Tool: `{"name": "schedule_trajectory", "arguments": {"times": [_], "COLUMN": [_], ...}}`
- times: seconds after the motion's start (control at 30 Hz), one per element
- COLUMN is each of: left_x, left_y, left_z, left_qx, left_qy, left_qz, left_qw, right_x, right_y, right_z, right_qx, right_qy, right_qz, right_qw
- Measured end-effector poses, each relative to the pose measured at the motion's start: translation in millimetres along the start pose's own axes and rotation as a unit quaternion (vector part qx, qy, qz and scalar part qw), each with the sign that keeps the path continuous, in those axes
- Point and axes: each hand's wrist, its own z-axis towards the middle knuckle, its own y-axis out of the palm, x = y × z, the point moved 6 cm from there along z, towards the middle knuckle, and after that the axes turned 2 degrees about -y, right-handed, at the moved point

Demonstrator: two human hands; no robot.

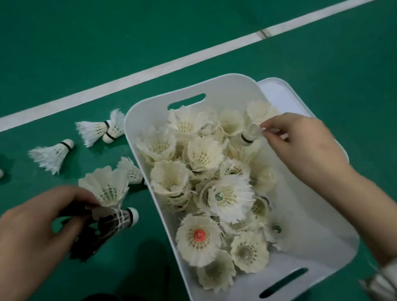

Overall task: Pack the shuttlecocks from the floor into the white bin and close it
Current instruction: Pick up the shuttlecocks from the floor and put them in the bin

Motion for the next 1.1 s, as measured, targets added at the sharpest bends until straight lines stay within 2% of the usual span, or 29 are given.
{"name": "schedule_trajectory", "arguments": {"times": [0.13, 0.23, 0.37, 0.43, 0.53, 0.6, 0.63, 0.7, 0.77, 0.83, 0.93, 1.03, 1.1], "left_x": [23.1, 33.4, 35.8, 38.0, 46.6, 54.0, 57.1, 60.6, 61.8, 62.4, 63.2, 40.9, 25.3], "left_y": [-2.5, -3.1, -6.3, -11.9, -18.5, -20.1, -20.9, -23.1, -25.7, -28.4, -37.9, -51.3, -49.5], "left_z": [0.7, -2.0, -2.5, -3.0, -1.8, -1.7, -2.9, -5.7, -9.7, -11.8, -11.5, -4.3, 1.3], "left_qx": [0.022, 0.002, -0.010, 0.005, 0.028, 0.038, 0.039, 0.039, 0.042, 0.048, 0.065, 0.112, 0.109], "left_qy": [0.026, 0.038, 0.040, 0.046, 0.050, 0.056, 0.062, 0.072, 0.086, 0.102, 0.130, 0.078, 0.044], "left_qz": [0.003, -0.010, -0.016, -0.018, -0.002, 0.003, -0.004, -0.024, -0.033, -0.042, -0.088, -0.184, -0.197], "left_qw": [0.999, 0.999, 0.999, 0.999, 0.998, 0.998, 0.997, 0.996, 0.995, 0.993, 0.985, 0.973, 0.973], "right_x": [8.4, 16.7, 9.9, -5.8, -60.4, -108.2, -128.7, -153.2, -160.4, -158.8, -155.3, -128.8, -98.7], "right_y": [47.4, 72.7, 67.2, 49.8, 12.4, 7.6, 15.2, 40.0, 64.8, 74.7, 59.9, 18.8, -8.1], "right_z": [17.6, 19.8, 15.1, 7.4, -10.0, -27.8, -37.6, -52.4, -56.1, -52.8, -47.7, -26.5, -9.8], "right_qx": [-0.066, -0.109, -0.122, -0.100, -0.014, -0.053, -0.087, -0.133, -0.146, -0.140, -0.110, -0.058, -0.001], "right_qy": [-0.040, -0.029, -0.035, -0.049, -0.134, -0.232, -0.291, -0.372, -0.401, -0.394, -0.349, -0.203, -0.122], "right_qz": [-0.133, -0.135, -0.125, -0.112, 0.040, 0.153, 0.167, 0.126, 0.066, 0.053, 0.129, 0.240, 0.243], "right_qw": [0.988, 0.984, 0.984, 0.987, 0.990, 0.959, 0.938, 0.910, 0.902, 0.907, 0.922, 0.948, 0.962]}}
